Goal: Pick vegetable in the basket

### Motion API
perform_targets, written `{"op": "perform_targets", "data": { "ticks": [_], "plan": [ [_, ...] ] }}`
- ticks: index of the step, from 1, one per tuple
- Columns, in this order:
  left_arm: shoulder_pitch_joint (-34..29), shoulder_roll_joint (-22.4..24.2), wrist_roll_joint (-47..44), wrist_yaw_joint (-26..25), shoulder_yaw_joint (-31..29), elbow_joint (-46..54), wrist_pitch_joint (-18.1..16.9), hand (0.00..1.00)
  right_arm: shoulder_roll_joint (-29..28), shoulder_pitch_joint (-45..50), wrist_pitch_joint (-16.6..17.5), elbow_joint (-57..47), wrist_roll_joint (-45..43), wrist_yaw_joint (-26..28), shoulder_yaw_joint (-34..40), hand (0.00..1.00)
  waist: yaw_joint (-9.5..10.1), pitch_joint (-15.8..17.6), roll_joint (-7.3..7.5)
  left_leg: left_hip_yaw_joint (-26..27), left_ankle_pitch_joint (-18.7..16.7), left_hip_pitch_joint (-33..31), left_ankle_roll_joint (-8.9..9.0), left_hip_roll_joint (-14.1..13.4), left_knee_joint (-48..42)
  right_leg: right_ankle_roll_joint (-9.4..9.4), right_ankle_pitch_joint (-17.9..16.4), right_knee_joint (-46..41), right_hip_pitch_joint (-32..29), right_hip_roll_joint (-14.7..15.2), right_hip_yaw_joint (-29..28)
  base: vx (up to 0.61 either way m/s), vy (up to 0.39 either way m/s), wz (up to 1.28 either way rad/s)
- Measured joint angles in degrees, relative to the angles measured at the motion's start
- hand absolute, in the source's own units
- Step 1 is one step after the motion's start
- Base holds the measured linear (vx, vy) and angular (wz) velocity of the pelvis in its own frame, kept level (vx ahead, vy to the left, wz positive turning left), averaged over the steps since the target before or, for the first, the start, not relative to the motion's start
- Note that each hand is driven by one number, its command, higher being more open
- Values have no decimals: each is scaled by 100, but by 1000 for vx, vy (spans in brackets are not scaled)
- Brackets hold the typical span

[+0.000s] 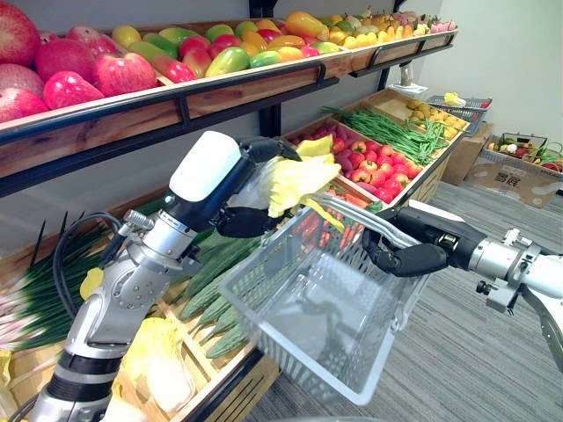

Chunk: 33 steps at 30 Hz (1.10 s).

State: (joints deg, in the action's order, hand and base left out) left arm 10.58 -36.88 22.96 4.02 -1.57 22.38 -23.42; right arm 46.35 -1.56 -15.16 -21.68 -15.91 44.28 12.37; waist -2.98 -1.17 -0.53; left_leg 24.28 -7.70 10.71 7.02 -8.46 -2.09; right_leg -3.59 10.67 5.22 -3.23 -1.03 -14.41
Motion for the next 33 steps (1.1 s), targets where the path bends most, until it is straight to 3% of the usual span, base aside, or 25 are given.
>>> {"op": "perform_targets", "data": {
  "ticks": [13, 14, 25, 33],
  "plan": [
    [1, 28, -331, 1022, 662, 68, -94, 0, -128, -8, 18, -37, 16, -10, 2, 0, -20, 16, 24, 34, 3, 1, -6, -1, 3, -2, 4, 13, -23, -11, -26, 1, 2, -1],
    [44, 25, -788, 1418, 867, 306, -92, 0, -126, -8, 15, -68, 55, -82, 2, 0, -23, 18, 25, 38, 3, 7, -6, -9, 0, -3, 5, 19, -19, -17, -25, 0, 0, 0],
    [-89, 17, -900, 2096, 1845, 688, -606, 0, -131, -8, 17, -176, 9, -120, -3, 0, -21, 99, 45, 32, 3, 6, -6, -9, -3, 0, -5, 21, -19, -13, -15, 0, 0, 0],
    [-214, -187, -875, 2280, 2381, 688, -662, 0, -87, -8, 53, -176, 7, -213, -3, 0, -23, 102, 46, 54, 3, 9, -5, -18, -4, -9, -30, 23, -49, -23, -20, 0, 0, 0]
  ]
}}
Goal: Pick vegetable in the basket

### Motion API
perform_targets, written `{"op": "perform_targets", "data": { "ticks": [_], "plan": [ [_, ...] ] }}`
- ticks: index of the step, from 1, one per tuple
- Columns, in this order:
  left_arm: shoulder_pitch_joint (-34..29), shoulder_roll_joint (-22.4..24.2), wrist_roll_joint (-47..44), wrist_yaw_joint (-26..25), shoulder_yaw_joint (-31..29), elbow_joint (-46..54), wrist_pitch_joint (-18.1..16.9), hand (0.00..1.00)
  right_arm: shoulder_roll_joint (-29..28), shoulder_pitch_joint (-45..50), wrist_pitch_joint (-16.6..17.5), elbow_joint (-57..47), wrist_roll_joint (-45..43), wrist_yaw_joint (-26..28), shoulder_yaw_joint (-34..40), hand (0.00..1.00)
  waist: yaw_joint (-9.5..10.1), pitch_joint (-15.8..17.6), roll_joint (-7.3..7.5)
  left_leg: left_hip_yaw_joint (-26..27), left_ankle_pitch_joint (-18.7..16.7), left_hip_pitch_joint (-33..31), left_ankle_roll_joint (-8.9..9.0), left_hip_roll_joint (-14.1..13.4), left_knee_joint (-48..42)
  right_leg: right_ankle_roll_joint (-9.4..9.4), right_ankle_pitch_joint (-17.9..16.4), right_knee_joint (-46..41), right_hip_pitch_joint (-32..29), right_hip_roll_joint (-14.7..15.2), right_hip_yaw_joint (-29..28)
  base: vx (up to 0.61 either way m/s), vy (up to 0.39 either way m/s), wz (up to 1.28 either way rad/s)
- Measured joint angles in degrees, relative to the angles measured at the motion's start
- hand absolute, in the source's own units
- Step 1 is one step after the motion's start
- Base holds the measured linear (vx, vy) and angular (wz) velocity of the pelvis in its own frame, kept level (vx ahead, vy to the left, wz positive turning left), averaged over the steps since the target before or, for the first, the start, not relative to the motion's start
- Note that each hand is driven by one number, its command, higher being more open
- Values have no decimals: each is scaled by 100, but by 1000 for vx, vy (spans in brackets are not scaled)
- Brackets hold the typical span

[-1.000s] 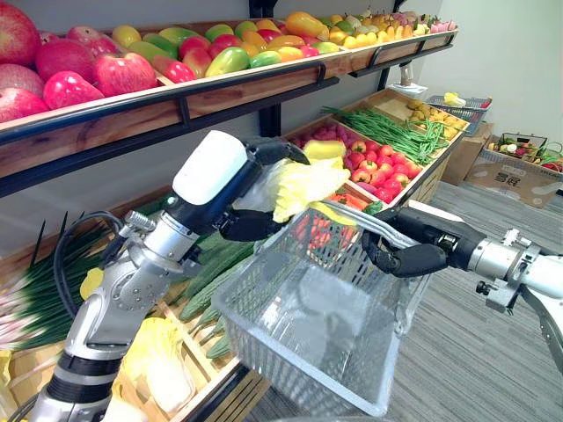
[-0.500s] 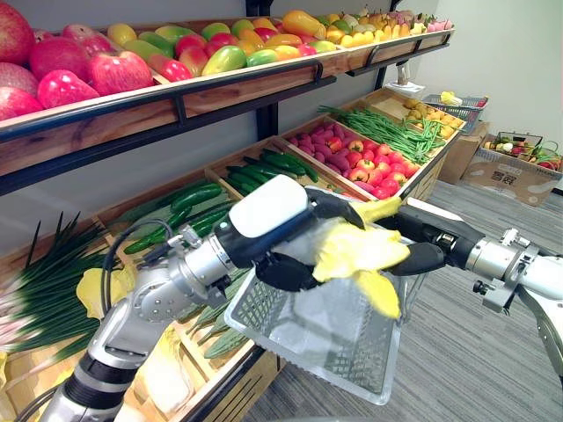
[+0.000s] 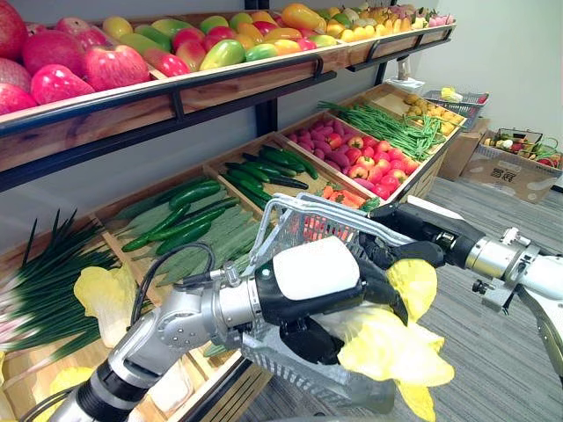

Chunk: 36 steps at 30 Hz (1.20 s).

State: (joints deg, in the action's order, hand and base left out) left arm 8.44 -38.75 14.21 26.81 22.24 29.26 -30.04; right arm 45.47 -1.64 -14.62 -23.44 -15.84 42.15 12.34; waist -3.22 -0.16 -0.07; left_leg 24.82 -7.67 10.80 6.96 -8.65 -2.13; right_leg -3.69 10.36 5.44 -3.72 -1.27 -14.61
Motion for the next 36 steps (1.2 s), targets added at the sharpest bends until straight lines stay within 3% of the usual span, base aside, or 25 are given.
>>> {"op": "perform_targets", "data": {
  "ticks": [8, 11, 15, 19, 28, 29, 36],
  "plan": [
    [-368, -155, 504, -230, -25, -145, 288, 0, 78, 0, 105, 2, -1, 2, 0, 0, 2, 1, -4, 5, 0, 4, 1, -8, 0, 44, -32, 0, -1, 3, 38, 0, 0, 0],
    [-401, -140, 1027, -742, -172, -508, 449, 0, 150, 0, 202, 14, -3, 12, 0, 0, 9, 1, -5, -9, 1, 3, 2, -10, 0, 52, -38, 0, 5, 6, 62, 0, 0, 0],
    [-602, 44, 1579, -1614, -988, -1280, 580, 0, 176, 1, 245, 70, -3, 52, 0, 0, -7, 2, -5, -11, 1, 3, 2, -12, 1, 54, -40, 0, 4, 5, 73, 0, 0, 0],
    [-609, 183, 2019, -2350, -1359, -1370, 306, 0, 140, 6, 249, 97, -19, 128, 0, 0, 16, 6, 3, -29, 0, -3, 2, -4, 22, 50, -43, -1, -1, 13, 93, 0, 0, 1],
    [-644, 354, 2249, -2473, -1469, -1570, 120, 0, 137, 6, 261, 159, -14, 204, 0, 0, 3, 16, 34, -29, 0, -1, 1, -1, 43, 41, -6, -5, 9, 0, 78, 0, 0, 0],
    [-645, 358, 2249, -2455, -1469, -1570, 111, 100, 137, 6, 261, 171, -13, 209, 0, 0, 2, 16, 37, -27, 0, 0, 1, -1, 43, 40, -5, -4, 10, 0, 75, 0, 0, 0],
    [-641, 360, 2087, -1719, -1364, -1544, 21, 100, 138, 7, 241, 178, -6, 215, 0, 0, -1, 16, 37, -11, 0, 26, 1, -1, 42, 37, 0, -3, 31, -4, 58, 0, 0, 0]
  ]
}}
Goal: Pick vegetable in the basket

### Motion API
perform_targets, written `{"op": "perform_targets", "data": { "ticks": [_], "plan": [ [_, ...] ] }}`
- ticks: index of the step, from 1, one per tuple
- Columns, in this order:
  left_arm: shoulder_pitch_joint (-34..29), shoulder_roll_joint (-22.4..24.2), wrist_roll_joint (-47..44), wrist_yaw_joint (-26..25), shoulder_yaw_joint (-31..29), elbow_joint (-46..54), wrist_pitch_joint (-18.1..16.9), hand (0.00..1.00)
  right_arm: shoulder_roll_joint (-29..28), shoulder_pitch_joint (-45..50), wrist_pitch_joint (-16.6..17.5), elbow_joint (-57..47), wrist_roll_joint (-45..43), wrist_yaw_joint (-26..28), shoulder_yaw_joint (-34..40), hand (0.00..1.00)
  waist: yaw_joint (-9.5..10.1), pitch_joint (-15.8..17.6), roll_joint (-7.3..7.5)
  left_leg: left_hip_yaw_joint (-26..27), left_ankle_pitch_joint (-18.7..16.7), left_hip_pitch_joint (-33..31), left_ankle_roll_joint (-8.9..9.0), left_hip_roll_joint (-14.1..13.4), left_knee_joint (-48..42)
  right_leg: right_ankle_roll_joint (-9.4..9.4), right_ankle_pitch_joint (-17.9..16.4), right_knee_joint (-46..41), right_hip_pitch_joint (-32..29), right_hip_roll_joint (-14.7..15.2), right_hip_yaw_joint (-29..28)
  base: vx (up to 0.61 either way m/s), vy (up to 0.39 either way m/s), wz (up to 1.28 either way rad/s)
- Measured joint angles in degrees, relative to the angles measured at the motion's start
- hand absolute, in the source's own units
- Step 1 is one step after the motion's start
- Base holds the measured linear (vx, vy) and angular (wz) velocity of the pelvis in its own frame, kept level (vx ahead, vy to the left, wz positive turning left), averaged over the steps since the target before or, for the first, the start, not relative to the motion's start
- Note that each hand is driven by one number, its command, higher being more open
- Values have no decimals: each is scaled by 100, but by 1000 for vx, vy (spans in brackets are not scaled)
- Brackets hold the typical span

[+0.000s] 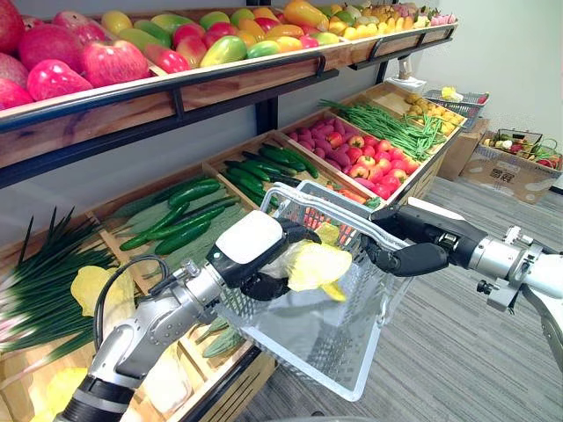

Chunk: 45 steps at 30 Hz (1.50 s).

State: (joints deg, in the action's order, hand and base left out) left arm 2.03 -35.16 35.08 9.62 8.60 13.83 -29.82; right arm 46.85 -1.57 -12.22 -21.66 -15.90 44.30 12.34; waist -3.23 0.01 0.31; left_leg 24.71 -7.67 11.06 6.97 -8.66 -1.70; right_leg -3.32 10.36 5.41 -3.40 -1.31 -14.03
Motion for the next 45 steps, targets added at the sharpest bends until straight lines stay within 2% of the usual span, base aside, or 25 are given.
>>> {"op": "perform_targets", "data": {
  "ticks": [3, 4, 5, 6, 8, 10, 11, 12, 18, 23, 26, 31, 33, 34, 37, 41, 45],
  "plan": [
    [109, -159, -496, 584, 250, 150, 95, 100, 0, 0, 0, -4, -1, -5, 0, 0, 8, 0, 0, 3, 0, 10, 0, -4, -2, 0, -1, 1, 9, -1, 2, 0, 0, 0],
    [210, -310, -1033, 1165, 437, 397, 330, 100, 6, -2, 0, -17, -2, -53, 2, 0, 7, 0, 0, 6, 0, 18, 0, -8, -3, 1, -3, 1, 15, -3, 3, 0, 0, 0],
    [266, -362, -1289, 1492, 512, 529, 495, 100, 10, -1, -4, -17, 2, -56, 1, 0, 7, 0, 0, 8, 0, 22, 0, -9, -3, 2, -6, 2, 18, -4, 4, 0, 0, 0],
    [370, -435, -1697, 1912, 654, 697, 777, 100, 17, 0, -18, -16, 4, -56, -5, 0, 9, 0, -1, 9, 0, 24, 0, -11, -5, -5, -23, 2, 17, -2, 8, 0, 0, 0],
    [645, -585, -2684, 2928, 948, 976, 1592, 100, 67, -4, -32, -23, 3, -60, -15, 0, 18, -4, -9, 4, 0, 27, 0, -20, -21, 19, -56, 3, 18, 1, 32, 0, 0, 0],
    [959, -799, -3312, 3645, 1233, 1132, 2286, 100, 105, -5, -43, -42, 4, -78, -31, 0, 18, -8, -15, 6, 0, 41, 2, -38, -30, 48, -76, 3, 30, 12, 154, 0, 0, 0],
    [1099, -919, -3523, 3839, 1372, 1192, 2513, 100, 112, -18, -58, -42, 4, -89, -71, 0, 20, -15, -25, 18, -1, 51, 4, -46, -30, 50, -76, 2, 29, 28, 267, -18, 0, -8],
    [1335, -1125, -3791, 4076, 1577, 1356, 2885, 100, 132, -96, -102, -45, 3, -125, -177, 0, 19, -34, -56, 63, -9, 80, 17, -60, -30, 51, -76, 1, 33, 47, 419, -19, 1, -11],
    [2236, -1365, -4378, 4231, 1803, 1815, 3732, 100, 278, -259, -258, 16, 2, -351, -347, 0, 31, -121, -187, 119, -33, 88, 53, -107, -40, 21, -45, -16, 42, 26, 526, 3, 4, -4],
    [2439, -1705, -5215, 4153, 1797, 1853, 4382, 100, 278, -302, -233, 197, 1, -444, -326, 0, 44, -134, -207, 112, -33, 76, 53, -121, -48, 39, -28, -17, 42, 20, 562, 0, 0, 0],
    [2423, -1918, -5636, 3971, 1682, 1826, 4463, 100, 278, -303, -219, 367, 5, -466, -217, 0, 104, -134, -207, 99, -33, 71, 53, -118, -53, 22, -46, -4, 46, 32, 583, -17, 7, 2],
    [2283, -1904, -6412, 3349, 428, 1600, 4349, 100, 275, -274, -219, 664, 5, -484, 14, 0, 162, -134, -211, -32, -32, -5, 53, -124, -85, 62, -75, -2, 49, 66, 719, -33, 10, 12],
    [1947, -1844, -6656, 3005, -382, 1463, 4054, 100, 198, -79, -197, 693, 5, -484, 304, 0, 210, -137, -216, -64, -32, -14, 53, -133, -85, 72, -83, -3, 53, 64, 746, -18, 14, 8],
    [1837, -1803, -6657, 2942, -597, 1438, 3991, 100, 156, -4, -177, 710, 5, -484, 403, 0, 228, -137, -215, -86, -32, -20, 53, -133, -85, 73, -84, -4, 53, 66, 754, -11, 16, 6],
    [1071, -1416, -6680, 2710, -1703, 1311, 3667, 100, -136, 386, -45, 789, 12, -501, 925, 0, 277, -135, -212, -162, -32, -54, 53, -128, -83, 66, -72, -15, 54, 84, 815, -8, 17, 9],
    [244, -925, -6670, 2502, -2606, 1274, 3234, 100, -213, 680, -21, 799, 18, -656, 1283, 0, 312, -111, -169, -216, -34, -86, 50, -108, -78, 73, -66, -14, 52, 109, 861, -21, 21, 7],
    [-152, -506, -6714, 2347, -3348, 1212, 2811, 100, -239, 778, 0, 976, 54, -740, 1503, 0, 323, -88, -117, -258, -40, -113, 38, -91, -78, 72, -65, -14, 48, 127, 881, -39, 20, 6]
  ]
}}
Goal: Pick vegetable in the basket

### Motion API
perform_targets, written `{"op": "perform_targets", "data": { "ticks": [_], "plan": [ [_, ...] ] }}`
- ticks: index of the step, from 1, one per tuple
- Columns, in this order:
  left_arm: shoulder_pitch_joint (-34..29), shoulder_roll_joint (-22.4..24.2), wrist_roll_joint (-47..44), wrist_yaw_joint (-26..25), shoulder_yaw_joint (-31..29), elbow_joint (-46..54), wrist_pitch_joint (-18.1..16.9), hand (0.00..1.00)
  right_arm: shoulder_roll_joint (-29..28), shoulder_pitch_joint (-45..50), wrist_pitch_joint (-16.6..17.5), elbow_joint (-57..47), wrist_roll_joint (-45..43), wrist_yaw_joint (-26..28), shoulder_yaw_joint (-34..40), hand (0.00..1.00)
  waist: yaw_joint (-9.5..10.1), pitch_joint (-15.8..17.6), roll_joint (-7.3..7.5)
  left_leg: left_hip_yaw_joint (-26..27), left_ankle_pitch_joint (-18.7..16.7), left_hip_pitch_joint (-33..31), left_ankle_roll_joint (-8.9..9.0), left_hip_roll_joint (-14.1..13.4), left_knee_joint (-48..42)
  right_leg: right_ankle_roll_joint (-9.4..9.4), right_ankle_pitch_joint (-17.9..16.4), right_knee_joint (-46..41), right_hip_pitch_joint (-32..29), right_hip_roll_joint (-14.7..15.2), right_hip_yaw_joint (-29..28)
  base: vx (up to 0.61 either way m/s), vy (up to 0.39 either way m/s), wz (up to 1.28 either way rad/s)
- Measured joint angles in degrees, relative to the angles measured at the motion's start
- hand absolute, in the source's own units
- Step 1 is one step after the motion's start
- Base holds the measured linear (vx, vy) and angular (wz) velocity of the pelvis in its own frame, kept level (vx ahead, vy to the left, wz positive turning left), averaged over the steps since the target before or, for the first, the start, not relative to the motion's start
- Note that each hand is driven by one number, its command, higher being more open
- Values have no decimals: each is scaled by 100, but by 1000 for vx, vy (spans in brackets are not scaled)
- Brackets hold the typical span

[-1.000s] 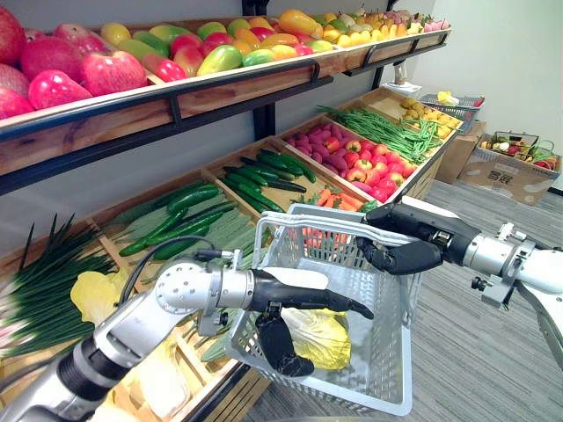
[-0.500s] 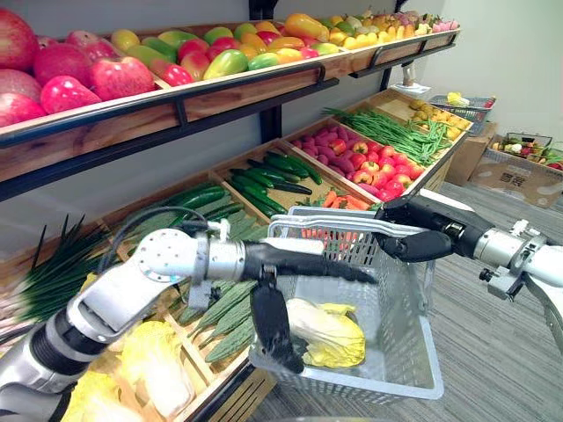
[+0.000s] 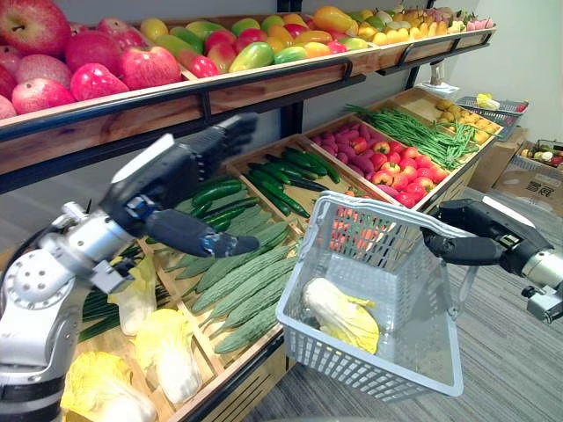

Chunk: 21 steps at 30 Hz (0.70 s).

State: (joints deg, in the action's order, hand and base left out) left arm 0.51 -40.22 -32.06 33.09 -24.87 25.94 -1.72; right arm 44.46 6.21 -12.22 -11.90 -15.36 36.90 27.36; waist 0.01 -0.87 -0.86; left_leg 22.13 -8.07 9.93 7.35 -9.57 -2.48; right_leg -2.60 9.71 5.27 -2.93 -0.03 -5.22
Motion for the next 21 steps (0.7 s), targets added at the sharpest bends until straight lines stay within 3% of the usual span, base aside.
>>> {"op": "perform_targets", "data": {
  "ticks": [3, 10, 15, 21],
  "plan": [
    [-252, 388, 2, -80, -680, -363, -150, 100, -44, 55, 0, 392, 4, -159, 290, 0, -4, 9, 13, -61, -2, -55, -7, 16, 1, 0, 0, -2, -25, 17, 26, -19, 10, 5],
    [-1120, 1308, 139, -191, -841, -1283, 25, 100, -120, 54, -4, 1136, -56, -619, 795, 0, -2, 33, 33, -121, -17, -157, -64, 100, 11, -24, 19, -6, -109, 88, 14, -9, 15, 1],
    [-1387, 2053, 99, -769, -1445, -2546, 100, 100, -149, 56, -8, 1922, -53, -823, 1208, 0, -21, 128, 124, -260, -31, -312, -149, 228, -15, -73, 42, -6, -203, 218, 38, -38, 38, 7],
    [-1490, 2266, -28, -1307, -1911, -3865, -39, 100, -308, 70, -9, 2445, -41, -1036, 1207, 0, -79, 156, 148, -539, -91, -459, -268, 330, -151, -126, 20, -5, -198, 362, 181, -33, 32, 16]
  ]
}}
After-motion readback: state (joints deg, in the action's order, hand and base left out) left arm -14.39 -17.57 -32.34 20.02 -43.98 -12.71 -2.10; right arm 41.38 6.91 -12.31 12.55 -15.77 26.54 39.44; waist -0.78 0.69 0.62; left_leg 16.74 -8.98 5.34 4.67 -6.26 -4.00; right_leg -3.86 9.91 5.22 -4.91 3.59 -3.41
